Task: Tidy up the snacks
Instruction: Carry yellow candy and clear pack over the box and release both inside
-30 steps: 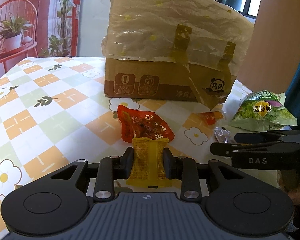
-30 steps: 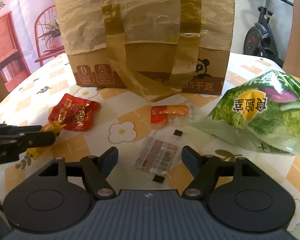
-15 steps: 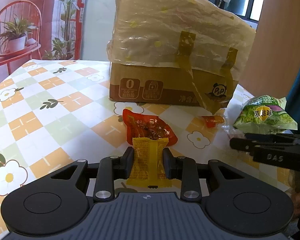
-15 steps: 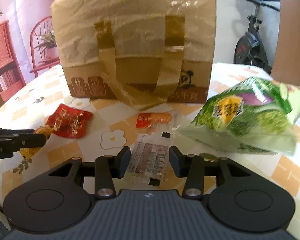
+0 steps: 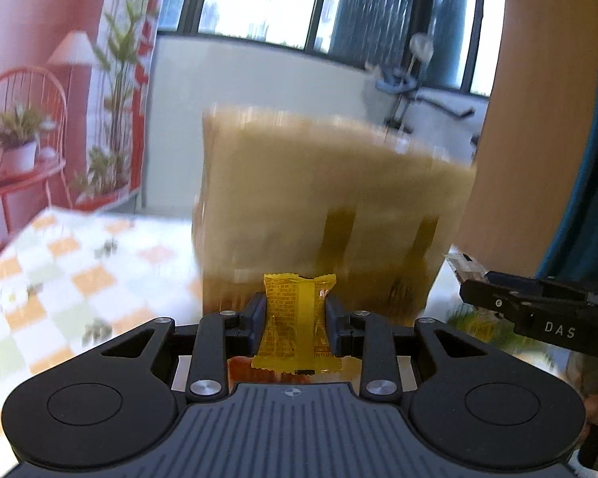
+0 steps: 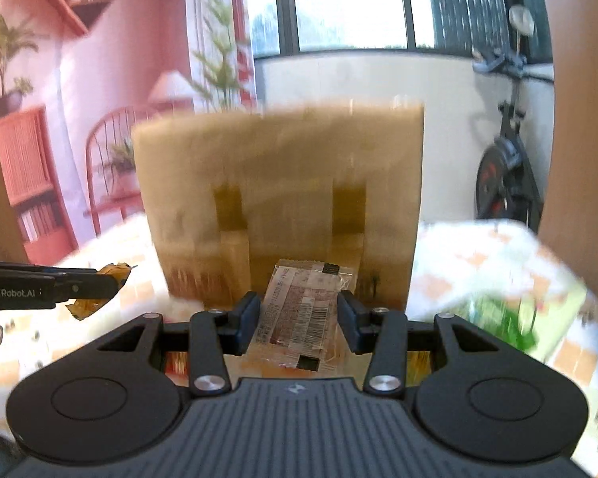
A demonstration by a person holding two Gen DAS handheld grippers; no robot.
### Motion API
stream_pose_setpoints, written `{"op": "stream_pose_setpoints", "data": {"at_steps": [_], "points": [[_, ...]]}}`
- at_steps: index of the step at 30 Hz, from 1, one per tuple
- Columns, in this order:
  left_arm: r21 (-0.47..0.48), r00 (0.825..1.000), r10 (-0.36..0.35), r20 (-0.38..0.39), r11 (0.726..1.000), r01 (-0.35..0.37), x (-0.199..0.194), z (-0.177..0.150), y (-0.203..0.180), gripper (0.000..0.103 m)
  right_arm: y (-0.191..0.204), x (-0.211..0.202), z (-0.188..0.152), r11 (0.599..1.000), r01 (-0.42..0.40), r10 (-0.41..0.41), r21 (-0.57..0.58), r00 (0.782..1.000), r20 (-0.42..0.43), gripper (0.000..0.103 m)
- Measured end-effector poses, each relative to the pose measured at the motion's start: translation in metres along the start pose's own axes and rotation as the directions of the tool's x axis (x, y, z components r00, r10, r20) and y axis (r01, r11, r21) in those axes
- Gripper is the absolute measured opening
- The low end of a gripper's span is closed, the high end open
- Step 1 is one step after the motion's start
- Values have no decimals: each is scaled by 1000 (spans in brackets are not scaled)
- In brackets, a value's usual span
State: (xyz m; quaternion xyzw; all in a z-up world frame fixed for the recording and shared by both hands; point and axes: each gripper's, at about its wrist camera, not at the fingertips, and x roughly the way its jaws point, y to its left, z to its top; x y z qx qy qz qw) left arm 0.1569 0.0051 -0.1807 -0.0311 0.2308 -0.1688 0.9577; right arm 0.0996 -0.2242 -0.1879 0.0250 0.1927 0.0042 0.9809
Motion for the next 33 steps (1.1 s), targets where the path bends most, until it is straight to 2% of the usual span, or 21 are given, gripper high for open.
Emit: {"op": "stream_pose_setpoints", "data": {"at_steps": [7,13,22,33], "points": [[7,994,-23,109,1000,23,-2,58,-7,33,-2,-9,58,999,-19,25,-41,987,158,46],[7,989,-22,147,1000,21,19,101,-15,33,-14,6,102,998,-33,44,-55,974,222,46],[13,996,-10,89,1000,9,79,136,-24,33,-41,68,138,997,-74,70,16,980,186,46],[21,999,44,3,999,-44,121,141,-12,33,-56,115,145,994,-86,79,62,992,100,46]]}}
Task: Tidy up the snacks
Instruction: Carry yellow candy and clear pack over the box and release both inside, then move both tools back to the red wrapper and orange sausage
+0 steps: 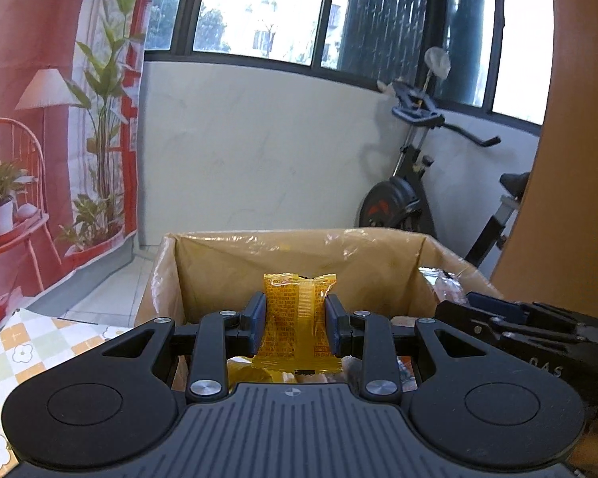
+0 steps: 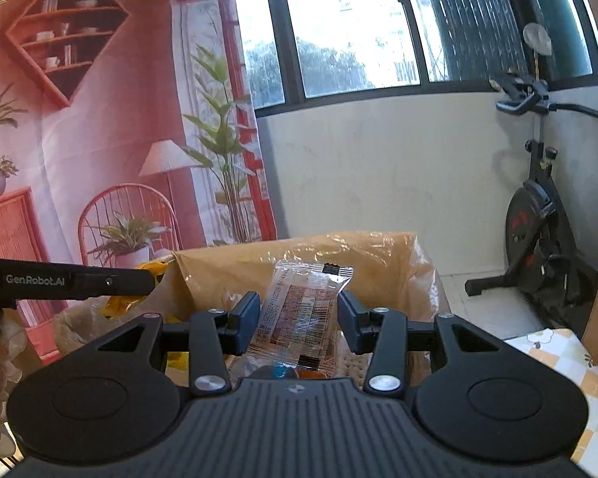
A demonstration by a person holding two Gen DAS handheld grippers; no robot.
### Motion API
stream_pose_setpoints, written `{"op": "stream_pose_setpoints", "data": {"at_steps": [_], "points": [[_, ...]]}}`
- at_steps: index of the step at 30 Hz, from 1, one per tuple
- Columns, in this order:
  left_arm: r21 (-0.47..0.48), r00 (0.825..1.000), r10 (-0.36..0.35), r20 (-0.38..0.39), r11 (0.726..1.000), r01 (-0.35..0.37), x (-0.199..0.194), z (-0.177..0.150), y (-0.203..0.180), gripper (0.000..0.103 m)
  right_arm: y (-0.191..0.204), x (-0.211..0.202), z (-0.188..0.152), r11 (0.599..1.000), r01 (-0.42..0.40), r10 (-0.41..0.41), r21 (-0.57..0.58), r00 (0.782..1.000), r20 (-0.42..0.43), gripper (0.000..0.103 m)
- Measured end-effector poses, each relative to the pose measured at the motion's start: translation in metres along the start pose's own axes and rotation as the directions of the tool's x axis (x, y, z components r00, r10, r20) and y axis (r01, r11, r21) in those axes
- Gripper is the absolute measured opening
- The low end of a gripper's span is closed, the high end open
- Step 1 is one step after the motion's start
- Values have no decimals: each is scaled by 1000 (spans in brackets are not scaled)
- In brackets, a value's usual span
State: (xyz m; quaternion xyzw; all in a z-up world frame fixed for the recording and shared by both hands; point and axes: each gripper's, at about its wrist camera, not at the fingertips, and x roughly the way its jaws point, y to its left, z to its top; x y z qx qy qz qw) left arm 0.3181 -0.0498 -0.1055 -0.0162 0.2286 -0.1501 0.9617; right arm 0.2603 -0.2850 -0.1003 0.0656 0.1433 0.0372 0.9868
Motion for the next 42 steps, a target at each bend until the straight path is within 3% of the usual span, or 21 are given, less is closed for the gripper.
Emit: {"op": "stream_pose_setpoints", "data": {"at_steps": [4,6,8,11,21,25,31,42], "points": [[16,999,14,-36,1000,-14,7,-3,2,37,-2,6,-2,1000,-1,1,10,1000,-27,47],[12,998,26,-51,1000,-26,7,-5,2,49,-2,8,-3,1000,8,-8,1,999,-41,51],[7,998,37,-59,999,-37,6,-5,5,54,0,6,-3,1000,30,-30,-5,998,-51,51],[9,997,46,-60,999,-46,1,-4,9,59,4,-5,-4,999,29,-30,-24,999,-27,57],[-17,999,37,-2,999,-37,-40,0,19,70,0,-50,-4,998,55,-56,23,998,38,57],[-45,1000,-16,18,999,17,-58,-3,24,71,-2,-69,-9,997,70,-72,34,996,60,57],[-39,999,-6,35,999,7,-77,-14,25,71,1,-85,-28,996,77,-79,34,996,48,57],[-58,1000,21,-4,998,-21,-88,-39,35,71,15,-94,-70,997,78,-78,-6,997,4,57]]}}
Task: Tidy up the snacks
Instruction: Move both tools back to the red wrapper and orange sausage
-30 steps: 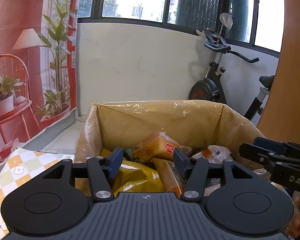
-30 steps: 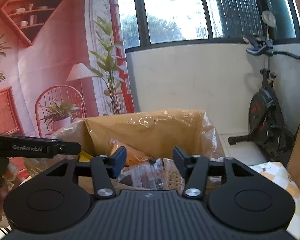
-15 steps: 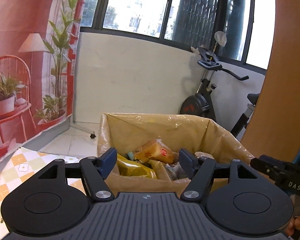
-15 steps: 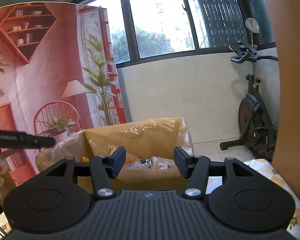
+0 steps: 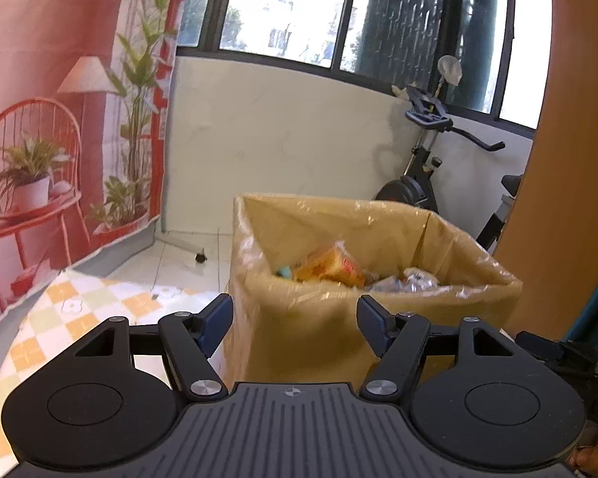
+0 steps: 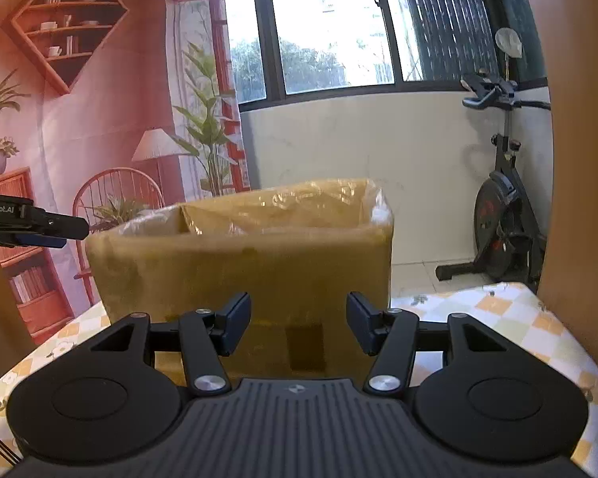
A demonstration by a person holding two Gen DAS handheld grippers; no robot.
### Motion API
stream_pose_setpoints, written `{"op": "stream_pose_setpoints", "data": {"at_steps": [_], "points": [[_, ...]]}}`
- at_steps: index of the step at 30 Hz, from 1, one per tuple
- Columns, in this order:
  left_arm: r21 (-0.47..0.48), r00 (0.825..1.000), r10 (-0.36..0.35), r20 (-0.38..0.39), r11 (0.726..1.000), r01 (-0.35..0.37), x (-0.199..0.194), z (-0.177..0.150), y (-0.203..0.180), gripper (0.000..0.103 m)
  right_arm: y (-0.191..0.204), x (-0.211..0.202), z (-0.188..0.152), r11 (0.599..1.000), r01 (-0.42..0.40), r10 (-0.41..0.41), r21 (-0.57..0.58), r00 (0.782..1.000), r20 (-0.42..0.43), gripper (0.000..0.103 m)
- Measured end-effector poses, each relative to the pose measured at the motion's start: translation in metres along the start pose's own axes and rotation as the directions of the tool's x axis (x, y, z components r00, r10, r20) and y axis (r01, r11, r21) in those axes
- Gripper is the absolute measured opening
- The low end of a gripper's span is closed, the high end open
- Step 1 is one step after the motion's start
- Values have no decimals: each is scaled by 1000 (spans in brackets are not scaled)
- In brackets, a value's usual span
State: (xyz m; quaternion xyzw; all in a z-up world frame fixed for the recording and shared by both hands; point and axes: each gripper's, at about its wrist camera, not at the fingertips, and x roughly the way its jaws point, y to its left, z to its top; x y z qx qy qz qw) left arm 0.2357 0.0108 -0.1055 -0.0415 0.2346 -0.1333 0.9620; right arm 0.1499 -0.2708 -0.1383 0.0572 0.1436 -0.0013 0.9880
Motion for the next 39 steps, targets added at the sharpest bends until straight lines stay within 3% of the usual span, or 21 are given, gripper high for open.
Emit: {"op": "stream_pose_setpoints", "data": {"at_steps": [10,22,31,39], "points": [[-7,994,55,-94,998,-55,0,-35,12,71,-2,-2,-28,999,-14,16,45,998,-58,57],[-28,975,51,-215,998,-59,19,-74,22,71,-1,11,-59,999,-14,19,33,987,-161,57],[-41,952,39,-304,998,-54,30,-110,22,71,4,31,-91,996,-1,-26,-91,956,-293,55],[-95,942,18,-335,994,-53,30,-128,26,71,23,51,-100,961,-98,-9,-260,923,-384,55]]}}
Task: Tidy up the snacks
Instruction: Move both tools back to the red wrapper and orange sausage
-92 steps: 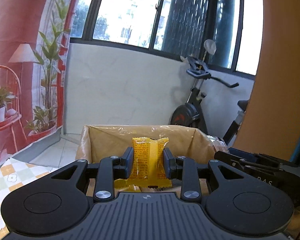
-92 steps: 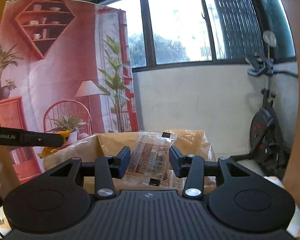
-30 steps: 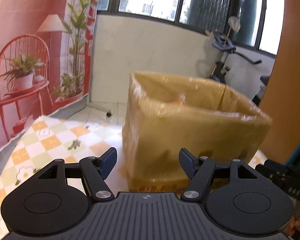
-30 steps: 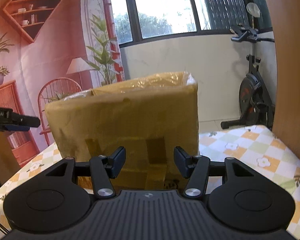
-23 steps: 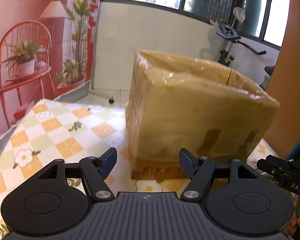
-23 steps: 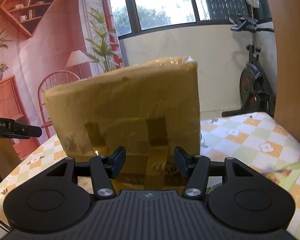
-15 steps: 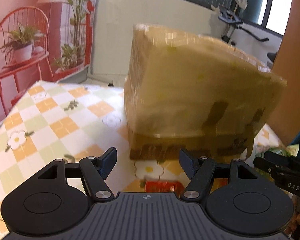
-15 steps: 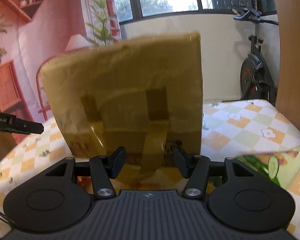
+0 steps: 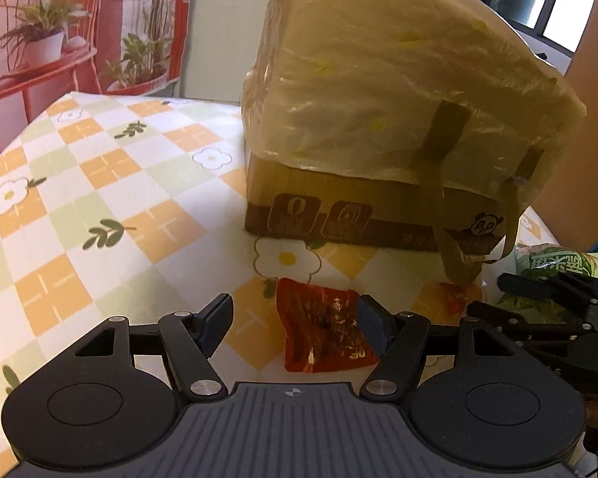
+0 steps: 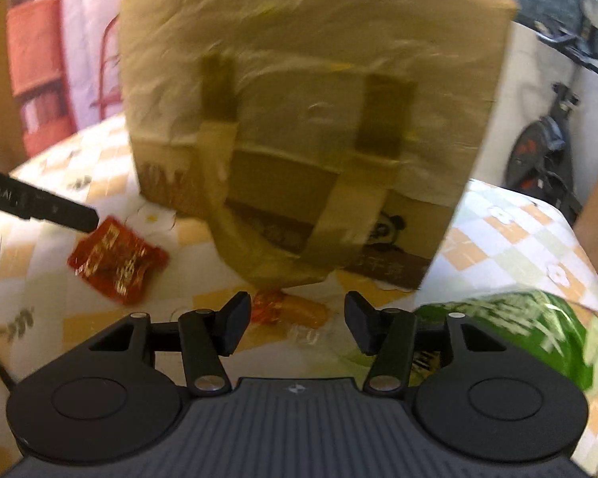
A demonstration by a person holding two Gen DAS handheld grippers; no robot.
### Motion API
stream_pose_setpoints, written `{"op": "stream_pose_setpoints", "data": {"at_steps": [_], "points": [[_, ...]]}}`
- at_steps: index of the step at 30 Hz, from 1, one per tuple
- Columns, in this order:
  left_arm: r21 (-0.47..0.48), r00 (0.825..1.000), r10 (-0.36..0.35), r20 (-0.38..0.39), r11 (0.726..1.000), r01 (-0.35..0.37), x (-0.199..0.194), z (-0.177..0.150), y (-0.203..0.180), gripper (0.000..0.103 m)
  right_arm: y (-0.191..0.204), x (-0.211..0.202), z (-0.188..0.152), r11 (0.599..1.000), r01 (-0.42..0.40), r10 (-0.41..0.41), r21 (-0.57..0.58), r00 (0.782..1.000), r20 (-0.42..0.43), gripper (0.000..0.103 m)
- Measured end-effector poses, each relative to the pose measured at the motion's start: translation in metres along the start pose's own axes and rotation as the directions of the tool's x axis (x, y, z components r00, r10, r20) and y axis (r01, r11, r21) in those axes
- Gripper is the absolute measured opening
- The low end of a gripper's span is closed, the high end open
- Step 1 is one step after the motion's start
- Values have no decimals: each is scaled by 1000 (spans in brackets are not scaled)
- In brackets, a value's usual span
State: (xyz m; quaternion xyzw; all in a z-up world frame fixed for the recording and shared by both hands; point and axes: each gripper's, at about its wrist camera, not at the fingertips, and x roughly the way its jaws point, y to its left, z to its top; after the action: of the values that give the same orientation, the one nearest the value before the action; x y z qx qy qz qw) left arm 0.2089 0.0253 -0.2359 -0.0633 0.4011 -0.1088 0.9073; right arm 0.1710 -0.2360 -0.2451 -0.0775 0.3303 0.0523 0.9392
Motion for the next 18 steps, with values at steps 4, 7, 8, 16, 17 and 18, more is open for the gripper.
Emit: {"op": "stream_pose_setpoints", "data": {"at_steps": [4,7,8,16,17,18], "points": [[-12,1000,-3,-2,1000,3,2,-5,0,71,3,12,4,998,-18,16,-65,999,-32,55],[-16,1000,-3,-7,1000,3,2,-10,0,71,2,18,9,994,-36,32,-102,998,-47,55],[-18,1000,-5,-8,1000,4,1,-11,1,71,3,18,10,992,-44,38,-116,998,-52,55],[-11,1000,-2,-2,1000,2,1,-17,3,71,9,26,14,971,-58,29,-233,991,-129,47],[-14,1000,-3,-3,1000,3,2,-17,3,71,9,28,14,971,-62,32,-229,991,-131,47],[-15,1000,-4,-4,1000,4,2,-17,3,71,10,31,14,970,-58,28,-234,991,-132,47]]}}
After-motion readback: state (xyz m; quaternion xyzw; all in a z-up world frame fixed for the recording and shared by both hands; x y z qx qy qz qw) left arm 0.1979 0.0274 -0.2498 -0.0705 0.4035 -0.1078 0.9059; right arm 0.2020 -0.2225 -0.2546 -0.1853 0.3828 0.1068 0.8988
